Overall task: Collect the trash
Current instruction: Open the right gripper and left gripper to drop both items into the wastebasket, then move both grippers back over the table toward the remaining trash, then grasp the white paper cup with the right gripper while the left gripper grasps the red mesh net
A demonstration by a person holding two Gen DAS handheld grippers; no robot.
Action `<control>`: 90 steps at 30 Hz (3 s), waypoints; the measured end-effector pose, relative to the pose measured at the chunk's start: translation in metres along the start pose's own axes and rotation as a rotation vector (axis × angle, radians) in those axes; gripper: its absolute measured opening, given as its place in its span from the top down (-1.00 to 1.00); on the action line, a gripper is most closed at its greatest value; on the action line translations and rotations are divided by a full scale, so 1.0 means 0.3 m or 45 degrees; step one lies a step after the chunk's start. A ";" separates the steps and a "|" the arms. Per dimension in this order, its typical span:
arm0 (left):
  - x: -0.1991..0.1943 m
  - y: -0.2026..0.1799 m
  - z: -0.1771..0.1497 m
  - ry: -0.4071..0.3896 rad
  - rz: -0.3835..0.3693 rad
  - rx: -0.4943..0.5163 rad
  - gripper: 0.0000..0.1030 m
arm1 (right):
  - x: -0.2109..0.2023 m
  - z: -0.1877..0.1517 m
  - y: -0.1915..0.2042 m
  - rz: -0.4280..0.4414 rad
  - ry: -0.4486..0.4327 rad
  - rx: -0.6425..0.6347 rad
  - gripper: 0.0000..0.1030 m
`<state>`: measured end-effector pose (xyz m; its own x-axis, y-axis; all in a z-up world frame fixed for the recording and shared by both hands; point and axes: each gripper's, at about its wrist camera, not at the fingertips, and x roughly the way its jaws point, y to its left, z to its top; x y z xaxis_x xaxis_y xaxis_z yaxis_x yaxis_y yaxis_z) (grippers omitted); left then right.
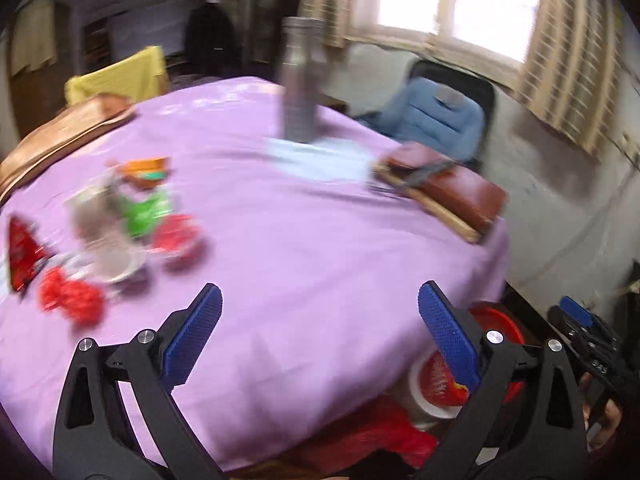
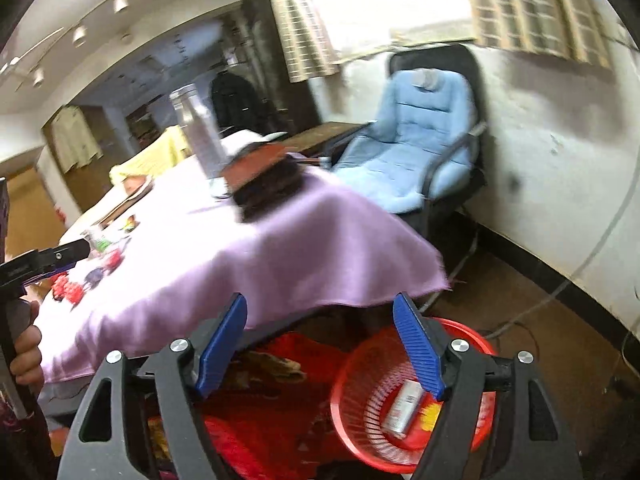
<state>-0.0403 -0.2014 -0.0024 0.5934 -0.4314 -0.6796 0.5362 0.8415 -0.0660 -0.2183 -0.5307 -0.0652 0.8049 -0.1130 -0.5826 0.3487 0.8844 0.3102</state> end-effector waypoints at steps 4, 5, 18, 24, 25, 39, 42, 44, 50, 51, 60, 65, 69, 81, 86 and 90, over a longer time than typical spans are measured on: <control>-0.061 0.190 -0.033 -0.032 0.071 -0.132 -0.87 | 0.033 0.024 0.166 0.081 0.028 -0.095 -0.54; -0.073 0.247 -0.041 -0.039 0.096 -0.170 -0.87 | 0.040 0.024 0.198 0.094 0.034 -0.116 -0.54; -0.028 0.740 -0.106 0.093 0.320 -0.488 -0.87 | 0.184 0.057 0.686 0.300 0.144 -0.421 -0.59; 0.048 0.789 -0.066 0.185 0.341 -0.445 -0.87 | 0.231 0.074 0.787 0.346 0.170 -0.470 -0.60; 0.053 0.804 -0.066 0.197 0.360 -0.431 -0.87 | 0.241 0.076 0.806 0.352 0.174 -0.475 -0.60; -0.080 0.987 -0.220 0.127 0.467 -0.540 -0.87 | 0.332 0.090 1.077 0.506 0.226 -0.616 -0.60; -0.090 0.964 -0.217 0.093 0.463 -0.484 -0.87 | 0.365 0.092 1.150 0.513 0.238 -0.650 -0.60; -0.097 0.948 -0.219 0.076 0.468 -0.458 -0.87 | 0.388 0.100 1.200 0.523 0.240 -0.662 -0.60; -0.099 0.928 -0.220 0.045 0.398 -0.391 -0.87 | 0.473 0.123 1.322 0.525 0.267 -0.681 -0.60; -0.101 0.924 -0.219 0.036 0.386 -0.382 -0.87 | 0.487 0.127 1.332 0.526 0.271 -0.680 -0.60; -0.108 0.920 -0.224 0.008 0.318 -0.385 -0.87 | 0.598 0.150 1.416 0.537 0.313 -0.652 0.42; -0.106 0.933 -0.228 0.020 0.278 -0.412 -0.87 | 0.465 0.210 1.376 0.618 0.139 -0.598 0.42; -0.093 0.918 -0.220 0.061 0.267 -0.385 -0.87 | 0.373 0.248 1.325 0.650 0.066 -0.571 0.42; 0.023 0.852 -0.114 0.200 0.182 -0.397 -0.87 | 0.313 0.263 1.130 0.584 0.030 -0.488 0.42; 0.073 0.872 -0.079 0.250 0.162 -0.412 -0.70 | 0.307 0.259 1.082 0.577 0.036 -0.456 0.42; 0.035 0.867 -0.093 0.214 0.114 -0.398 -0.06 | 0.301 0.261 1.038 0.573 0.036 -0.417 0.42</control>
<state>0.0887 0.0220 -0.0472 0.5086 -0.3140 -0.8017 0.2617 0.9434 -0.2035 0.0006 -0.3010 0.0376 0.8249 0.3169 -0.4681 -0.1978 0.9376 0.2861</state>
